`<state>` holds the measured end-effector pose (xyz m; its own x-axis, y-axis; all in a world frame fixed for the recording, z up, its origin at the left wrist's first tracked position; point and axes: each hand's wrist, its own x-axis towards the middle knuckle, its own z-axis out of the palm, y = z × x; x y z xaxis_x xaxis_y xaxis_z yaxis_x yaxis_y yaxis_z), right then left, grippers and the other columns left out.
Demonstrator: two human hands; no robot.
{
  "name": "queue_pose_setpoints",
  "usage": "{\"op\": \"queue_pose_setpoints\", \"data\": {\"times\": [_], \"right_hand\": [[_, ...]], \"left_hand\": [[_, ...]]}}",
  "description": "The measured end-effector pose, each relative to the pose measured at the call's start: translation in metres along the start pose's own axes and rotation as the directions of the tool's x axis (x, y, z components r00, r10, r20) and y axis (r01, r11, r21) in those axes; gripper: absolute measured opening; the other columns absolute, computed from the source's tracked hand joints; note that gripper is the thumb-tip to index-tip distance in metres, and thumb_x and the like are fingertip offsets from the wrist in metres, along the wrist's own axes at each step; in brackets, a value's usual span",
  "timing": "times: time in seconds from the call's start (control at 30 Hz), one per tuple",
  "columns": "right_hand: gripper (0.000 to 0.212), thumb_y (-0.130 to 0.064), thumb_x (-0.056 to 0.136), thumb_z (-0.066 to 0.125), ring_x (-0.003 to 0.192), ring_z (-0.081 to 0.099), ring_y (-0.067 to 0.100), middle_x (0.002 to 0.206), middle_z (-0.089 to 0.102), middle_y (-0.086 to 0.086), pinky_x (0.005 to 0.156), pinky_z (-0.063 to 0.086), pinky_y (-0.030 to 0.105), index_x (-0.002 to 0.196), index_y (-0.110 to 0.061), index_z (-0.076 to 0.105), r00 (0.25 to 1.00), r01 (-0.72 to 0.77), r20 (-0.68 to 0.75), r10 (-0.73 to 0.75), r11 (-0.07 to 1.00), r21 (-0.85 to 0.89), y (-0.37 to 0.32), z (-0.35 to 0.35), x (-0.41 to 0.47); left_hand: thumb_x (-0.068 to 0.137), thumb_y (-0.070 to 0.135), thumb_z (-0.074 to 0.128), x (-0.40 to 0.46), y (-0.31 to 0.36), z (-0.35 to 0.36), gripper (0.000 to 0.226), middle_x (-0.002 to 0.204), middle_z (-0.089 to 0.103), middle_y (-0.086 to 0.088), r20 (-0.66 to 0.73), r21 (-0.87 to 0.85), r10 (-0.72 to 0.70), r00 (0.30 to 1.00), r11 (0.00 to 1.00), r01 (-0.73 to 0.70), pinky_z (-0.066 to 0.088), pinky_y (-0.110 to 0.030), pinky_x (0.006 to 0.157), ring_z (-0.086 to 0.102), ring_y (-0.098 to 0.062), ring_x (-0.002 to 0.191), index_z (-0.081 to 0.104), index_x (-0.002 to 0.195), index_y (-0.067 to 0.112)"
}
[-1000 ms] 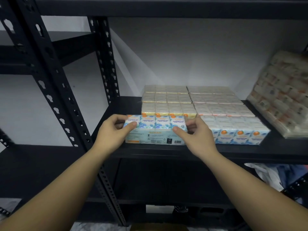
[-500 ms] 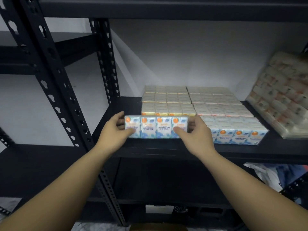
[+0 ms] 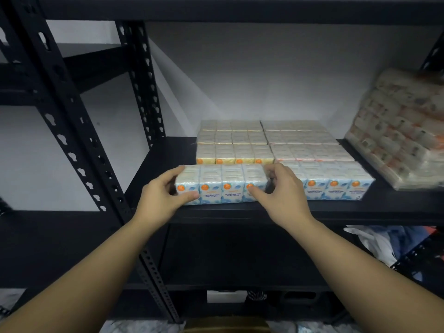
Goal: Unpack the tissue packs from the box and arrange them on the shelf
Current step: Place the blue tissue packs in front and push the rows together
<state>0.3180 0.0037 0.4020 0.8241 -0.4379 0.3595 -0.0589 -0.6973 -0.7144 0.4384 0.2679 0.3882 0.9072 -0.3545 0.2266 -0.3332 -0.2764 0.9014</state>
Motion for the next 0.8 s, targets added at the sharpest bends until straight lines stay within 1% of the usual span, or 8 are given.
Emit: {"op": "queue_pose_setpoints", "data": {"times": [0.13,0.3,0.43,0.5,0.57,0.63,0.7,0.8], "right_hand": [[0.046,-0.038,0.083,0.086,0.109,0.051,0.004,0.119,0.053,-0.013,0.086,0.038,0.009,0.12,-0.022,0.063,0.995,0.082,-0.048,-0.086,0.994,-0.073,0.006,-0.02,0.003],[0.06,-0.045,0.082,0.083,0.126,0.042,0.011,0.127,0.056,-0.008,0.099,0.036,0.024,0.132,-0.019,0.062,0.992,0.112,-0.025,-0.122,0.962,-0.251,0.027,-0.051,0.011],[0.071,-0.052,0.081,0.083,0.137,0.041,0.02,0.138,0.06,0.0,0.115,0.039,0.041,0.139,-0.016,0.062,0.996,0.086,-0.008,-0.092,0.95,-0.299,0.051,-0.065,0.013],[0.074,-0.056,0.082,0.08,0.144,0.038,0.023,0.146,0.058,0.002,0.12,0.033,0.046,0.143,-0.018,0.06,0.996,0.085,0.012,-0.086,0.934,-0.347,0.059,-0.07,0.014],[0.08,-0.065,0.082,0.075,0.151,0.031,0.024,0.157,0.048,0.001,0.125,0.023,0.049,0.148,-0.025,0.055,0.996,0.086,0.054,-0.07,0.896,-0.435,0.065,-0.076,0.017],[0.088,-0.075,0.079,0.07,0.157,0.019,0.022,0.166,0.035,-0.002,0.128,0.011,0.053,0.154,-0.036,0.046,0.993,0.094,0.114,-0.041,0.85,-0.518,0.07,-0.083,0.023],[0.097,-0.082,0.076,0.067,0.16,0.009,0.022,0.171,0.024,-0.003,0.128,0.002,0.056,0.159,-0.042,0.035,0.984,0.12,0.179,-0.017,0.805,-0.581,0.075,-0.09,0.031],[0.106,-0.081,0.074,0.069,0.161,0.003,0.02,0.174,0.012,-0.003,0.128,0.0,0.056,0.162,-0.044,0.023,0.967,0.163,0.254,-0.007,0.783,-0.6,0.078,-0.094,0.047]], "left_hand": [[0.075,0.019,0.094,0.005,0.001,0.012,0.068,0.112,0.075,0.022,-0.043,0.038,0.013,0.999,0.999,-0.011,0.058,-0.017,0.087,0.071,0.003,0.107,0.064,0.131,0.041],[0.08,0.027,0.09,0.013,0.004,0.03,0.074,0.119,0.074,0.018,-0.023,0.072,0.007,1.0,0.997,-0.005,0.059,-0.028,0.096,0.07,0.002,0.11,0.057,0.145,0.035],[0.082,0.035,0.088,0.019,0.004,0.042,0.079,0.126,0.072,0.014,-0.019,0.127,-0.001,1.0,0.992,0.004,0.055,-0.025,0.098,0.068,-0.001,0.114,0.05,0.151,0.037],[0.083,0.036,0.086,0.02,0.006,0.045,0.08,0.128,0.072,0.013,-0.014,0.148,-0.008,1.0,0.989,0.01,0.053,-0.022,0.097,0.068,-0.001,0.114,0.048,0.153,0.037],[0.084,0.038,0.085,0.019,0.009,0.047,0.08,0.134,0.067,0.01,-0.018,0.18,-0.002,1.0,0.984,0.005,0.052,-0.028,0.104,0.064,-0.003,0.119,0.047,0.153,0.034],[0.081,0.047,0.085,0.02,0.015,0.049,0.087,0.156,0.048,0.002,-0.041,0.268,0.059,0.997,0.962,-0.046,0.039,-0.039,0.119,0.045,-0.015,0.144,0.042,0.155,0.032],[0.076,0.06,0.083,0.023,0.028,0.052,0.103,0.171,0.022,-0.002,-0.005,0.399,0.159,0.987,0.906,-0.144,0.013,-0.047,0.128,0.012,-0.02,0.16,0.033,0.16,0.031],[0.076,0.078,0.068,0.039,0.046,0.064,0.107,0.174,0.007,-0.004,0.222,0.667,0.235,0.946,0.672,-0.323,-0.006,-0.054,0.125,-0.006,-0.025,0.161,0.024,0.164,0.036]]}}
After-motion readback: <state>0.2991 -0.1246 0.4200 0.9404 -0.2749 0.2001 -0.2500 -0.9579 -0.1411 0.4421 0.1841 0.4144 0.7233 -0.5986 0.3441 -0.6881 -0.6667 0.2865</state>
